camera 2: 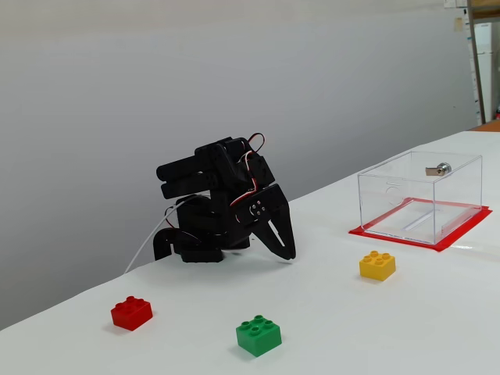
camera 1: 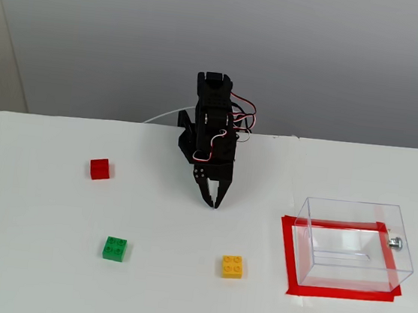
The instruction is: Pick the red lego brick and place it into the transparent box
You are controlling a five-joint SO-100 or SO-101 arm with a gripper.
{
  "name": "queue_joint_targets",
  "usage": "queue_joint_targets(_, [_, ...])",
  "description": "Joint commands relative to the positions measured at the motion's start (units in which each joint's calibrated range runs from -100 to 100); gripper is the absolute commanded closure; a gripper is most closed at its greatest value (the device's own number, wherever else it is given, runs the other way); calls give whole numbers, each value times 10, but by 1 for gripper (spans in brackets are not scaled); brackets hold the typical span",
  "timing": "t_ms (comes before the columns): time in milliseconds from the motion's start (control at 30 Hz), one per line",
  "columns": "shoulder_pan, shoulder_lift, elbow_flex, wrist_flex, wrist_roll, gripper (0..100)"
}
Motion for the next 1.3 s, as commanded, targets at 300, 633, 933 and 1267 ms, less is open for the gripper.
queue_joint_targets(300, [4,-4,-13,3,-1,99])
queue_joint_targets(633, [1,-4,-13,3,1,99])
queue_joint_targets(933, [-1,-4,-13,3,3,99])
queue_joint_targets(1267, [8,5,-15,-20,0,99])
